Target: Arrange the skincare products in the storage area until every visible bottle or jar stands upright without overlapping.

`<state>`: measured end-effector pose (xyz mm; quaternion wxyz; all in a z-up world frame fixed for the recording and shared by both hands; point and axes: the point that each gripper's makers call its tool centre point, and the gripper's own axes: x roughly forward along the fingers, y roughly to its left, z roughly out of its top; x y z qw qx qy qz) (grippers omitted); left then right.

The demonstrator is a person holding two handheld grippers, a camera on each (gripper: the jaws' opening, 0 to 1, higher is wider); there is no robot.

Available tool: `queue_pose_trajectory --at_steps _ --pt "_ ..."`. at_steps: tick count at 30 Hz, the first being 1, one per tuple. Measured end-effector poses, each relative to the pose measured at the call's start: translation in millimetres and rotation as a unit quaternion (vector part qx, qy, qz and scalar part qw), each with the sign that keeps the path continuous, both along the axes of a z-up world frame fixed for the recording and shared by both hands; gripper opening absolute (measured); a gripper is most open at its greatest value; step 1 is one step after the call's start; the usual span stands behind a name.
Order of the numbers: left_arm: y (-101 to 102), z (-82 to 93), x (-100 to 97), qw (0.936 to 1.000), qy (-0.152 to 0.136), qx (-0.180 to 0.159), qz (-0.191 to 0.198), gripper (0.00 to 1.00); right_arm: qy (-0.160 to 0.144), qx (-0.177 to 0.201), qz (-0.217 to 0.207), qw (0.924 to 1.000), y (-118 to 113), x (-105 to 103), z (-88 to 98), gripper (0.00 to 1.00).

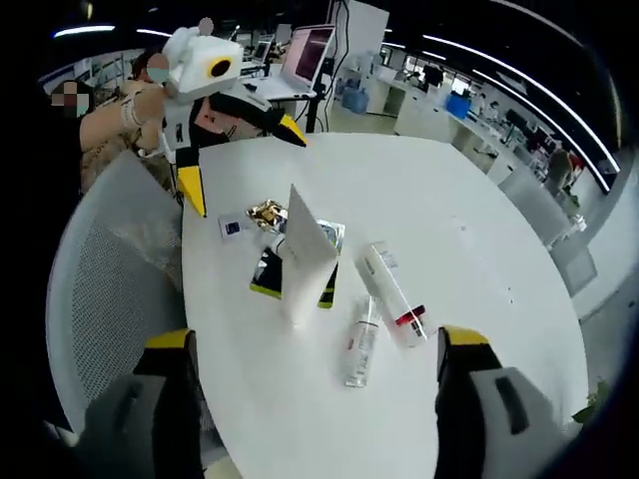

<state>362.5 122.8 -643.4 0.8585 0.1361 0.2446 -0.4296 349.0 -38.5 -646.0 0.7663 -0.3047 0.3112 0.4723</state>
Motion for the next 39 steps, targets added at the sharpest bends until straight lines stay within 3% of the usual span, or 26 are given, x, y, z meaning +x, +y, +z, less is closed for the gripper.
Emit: queue_pose_trajectory --at_steps 22,32,36,39 --pt "17 5.2 -7.5 0.9993 0.003 -0.017 0.034 0.97 -0.004 0.013 -0.002 0.9999 -4 4 -6.3 0.99" --pt "22 11.5 -9.2 0.9984 0.001 -0.029 0.048 0.97 0.000 0.001 -0.011 0.9999 -11 21 -13.5 0.90" --pt "22 13.6 -11.7 0.9983 0.001 -0.034 0.046 0.97 0.015 -0.020 -0.013 0.9996 -18 25 -18.6 0.76" --pt "23 14.3 -12.1 0.9982 -0.001 -0.036 0.048 0.97 0.014 -0.024 -0.018 0.9994 -21 34 -21.2 0.74"
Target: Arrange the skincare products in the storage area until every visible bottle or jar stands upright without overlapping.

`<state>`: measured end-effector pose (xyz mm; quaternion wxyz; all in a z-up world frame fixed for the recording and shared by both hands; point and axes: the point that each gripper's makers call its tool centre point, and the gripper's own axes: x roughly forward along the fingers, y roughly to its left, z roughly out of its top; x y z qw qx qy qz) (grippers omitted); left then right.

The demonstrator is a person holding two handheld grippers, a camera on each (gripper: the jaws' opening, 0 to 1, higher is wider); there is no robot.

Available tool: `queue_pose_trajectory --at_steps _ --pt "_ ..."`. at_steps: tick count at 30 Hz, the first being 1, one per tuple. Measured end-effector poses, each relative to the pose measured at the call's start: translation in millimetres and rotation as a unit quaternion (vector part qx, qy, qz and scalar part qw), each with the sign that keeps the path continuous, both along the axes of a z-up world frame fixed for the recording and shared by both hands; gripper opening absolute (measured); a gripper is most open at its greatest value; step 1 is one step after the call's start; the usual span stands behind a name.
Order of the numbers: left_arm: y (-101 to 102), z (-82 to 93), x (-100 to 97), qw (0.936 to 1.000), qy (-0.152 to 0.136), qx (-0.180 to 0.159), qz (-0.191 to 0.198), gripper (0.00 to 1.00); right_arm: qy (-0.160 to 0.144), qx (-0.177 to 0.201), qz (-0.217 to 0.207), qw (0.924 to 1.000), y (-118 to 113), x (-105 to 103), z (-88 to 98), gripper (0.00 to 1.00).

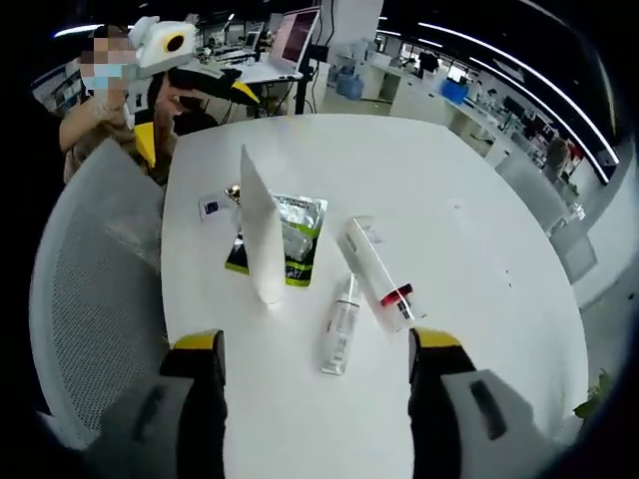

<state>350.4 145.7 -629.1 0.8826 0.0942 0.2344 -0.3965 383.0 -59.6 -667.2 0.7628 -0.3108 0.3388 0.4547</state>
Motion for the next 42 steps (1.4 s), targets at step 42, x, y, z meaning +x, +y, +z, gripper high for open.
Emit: queue_pose_trajectory --at_steps 42 --pt "7 -5.2 -1.2 0.9995 0.017 -0.024 0.007 0.97 0.021 -0.158 0.081 0.9839 6 108 -75.7 0.46"
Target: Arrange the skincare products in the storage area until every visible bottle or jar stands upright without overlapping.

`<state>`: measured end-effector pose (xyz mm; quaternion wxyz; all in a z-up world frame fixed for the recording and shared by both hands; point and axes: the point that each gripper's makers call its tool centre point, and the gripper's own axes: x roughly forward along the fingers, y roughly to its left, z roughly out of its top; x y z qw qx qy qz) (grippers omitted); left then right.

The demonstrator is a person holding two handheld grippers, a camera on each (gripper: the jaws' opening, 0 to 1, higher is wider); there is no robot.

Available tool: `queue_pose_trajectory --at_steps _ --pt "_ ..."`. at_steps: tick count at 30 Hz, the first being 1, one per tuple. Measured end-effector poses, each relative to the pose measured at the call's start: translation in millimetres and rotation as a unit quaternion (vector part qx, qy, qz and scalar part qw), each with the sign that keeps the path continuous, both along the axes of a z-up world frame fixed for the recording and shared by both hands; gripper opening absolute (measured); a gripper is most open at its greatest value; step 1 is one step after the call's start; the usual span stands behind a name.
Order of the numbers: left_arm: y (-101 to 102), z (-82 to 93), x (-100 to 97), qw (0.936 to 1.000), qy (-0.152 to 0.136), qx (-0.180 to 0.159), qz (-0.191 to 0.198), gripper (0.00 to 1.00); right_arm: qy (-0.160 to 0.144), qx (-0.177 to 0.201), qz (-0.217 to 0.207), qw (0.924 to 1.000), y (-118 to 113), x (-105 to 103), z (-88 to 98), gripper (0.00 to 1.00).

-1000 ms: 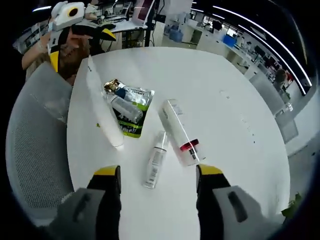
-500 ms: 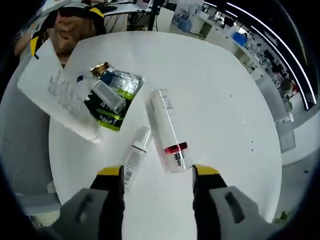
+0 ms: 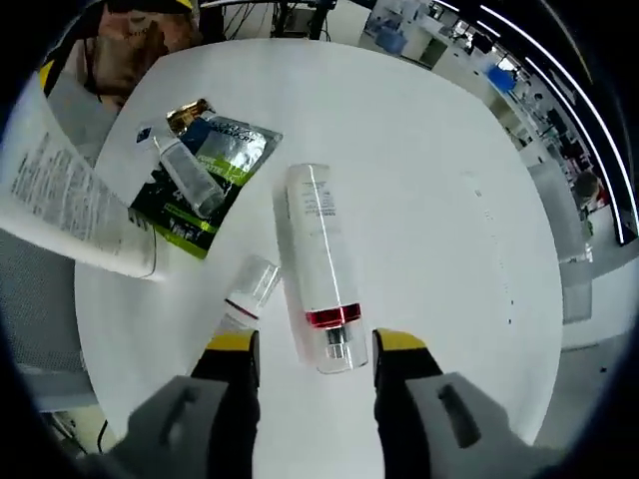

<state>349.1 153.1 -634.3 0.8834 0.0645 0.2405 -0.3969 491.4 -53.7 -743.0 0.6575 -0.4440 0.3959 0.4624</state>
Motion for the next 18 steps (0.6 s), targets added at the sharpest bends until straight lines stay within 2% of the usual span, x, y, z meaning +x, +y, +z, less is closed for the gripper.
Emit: queue_pose_trajectory --at_steps 6,7,18 --pt "2 -11.1 -0.4 0.9998 0.017 0.005 -0.001 0.97 0.015 -0.024 0.008 0.9996 -3 8 -12.8 0.44" --pt "2 -12.1 0.3 0.9998 0.019 0.003 -0.001 0.97 0.025 -0.025 0.005 0.9994 -3 7 -15.7 0.45" --pt "3 -17.2 -0.5 0.9995 0.030 -0.004 0.002 0.97 0.053 -0.048 0.008 0.9974 -8 9 -37.8 0.43"
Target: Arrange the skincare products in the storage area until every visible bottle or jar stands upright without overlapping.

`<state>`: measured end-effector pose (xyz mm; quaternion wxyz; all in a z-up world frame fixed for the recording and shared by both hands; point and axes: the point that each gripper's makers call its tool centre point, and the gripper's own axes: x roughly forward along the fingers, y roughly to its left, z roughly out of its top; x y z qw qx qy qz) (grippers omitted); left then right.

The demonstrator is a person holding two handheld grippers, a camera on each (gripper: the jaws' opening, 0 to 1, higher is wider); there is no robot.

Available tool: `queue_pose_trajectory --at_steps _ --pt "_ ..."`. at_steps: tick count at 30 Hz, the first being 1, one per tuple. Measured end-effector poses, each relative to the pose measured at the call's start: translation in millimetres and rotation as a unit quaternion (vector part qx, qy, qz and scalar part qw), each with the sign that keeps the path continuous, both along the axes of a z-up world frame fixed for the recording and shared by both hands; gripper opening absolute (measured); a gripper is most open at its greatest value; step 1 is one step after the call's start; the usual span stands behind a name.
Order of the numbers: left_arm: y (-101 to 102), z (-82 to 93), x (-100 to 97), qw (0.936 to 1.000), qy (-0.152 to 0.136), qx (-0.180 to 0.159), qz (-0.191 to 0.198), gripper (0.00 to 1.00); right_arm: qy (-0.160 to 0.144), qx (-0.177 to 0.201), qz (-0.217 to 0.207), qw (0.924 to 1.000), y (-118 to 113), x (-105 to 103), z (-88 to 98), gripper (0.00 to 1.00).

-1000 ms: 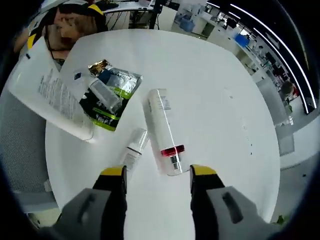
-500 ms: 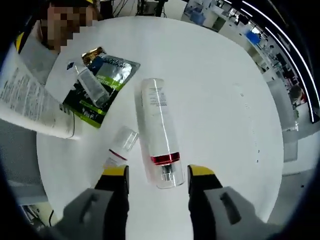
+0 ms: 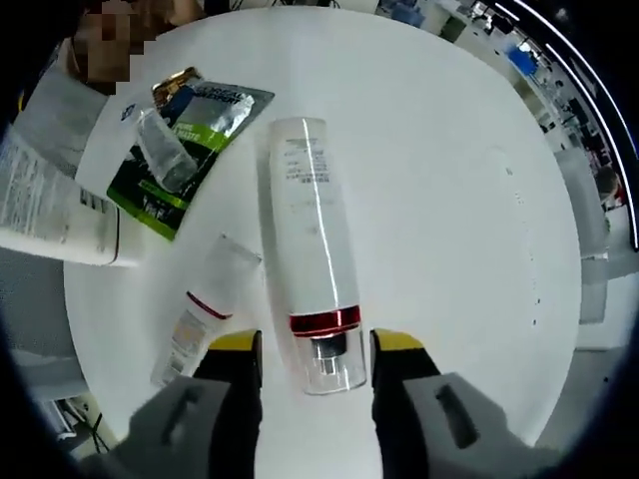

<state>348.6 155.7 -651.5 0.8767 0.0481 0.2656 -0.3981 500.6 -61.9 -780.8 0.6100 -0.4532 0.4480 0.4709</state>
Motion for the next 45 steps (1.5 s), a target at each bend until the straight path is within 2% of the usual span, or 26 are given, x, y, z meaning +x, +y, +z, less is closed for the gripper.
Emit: queue_pose_trajectory --at_steps 4,6,13,19,23,27,42,45 --pt "2 -4.3 -1.0 1.0000 0.005 0.008 -0.001 0.97 0.011 0.006 -0.008 0.9999 -1 3 1.3 0.43" --pt "2 -4.9 -1.4 1.0000 0.008 0.006 -0.001 0.97 0.028 0.009 -0.009 0.9995 0 0 -0.2 0.40" --pt "0 -5.0 -0.8 1.0000 0.009 0.002 -0.002 0.97 0.058 0.015 -0.025 0.9979 -1 1 -1.9 0.40" --pt "-2 -8.3 -0.3 0.9998 0.015 0.006 -0.006 0.97 0.061 0.006 0.005 0.9981 -2 2 -2.2 0.37" --pt "-5 -6.8 0.0 0.9999 0.014 0.002 -0.009 0.97 0.061 -0.003 0.006 0.9981 -1 1 -2.5 0.36" --pt "-7 -7.9 -0.7 0.9998 0.016 0.006 -0.012 0.97 0.067 -0.004 0.014 0.9976 1 -4 -2.7 0.28" --pt "-2 -11.1 2.3 0.9997 0.009 0.021 -0.009 0.97 0.032 -0.012 0.013 0.9993 1 -5 2.0 0.26" --pt "-1 -15.2 6.2 0.9993 0.007 0.035 -0.014 0.97 0.008 -0.004 0.031 0.9995 7 0 9.8 0.26"
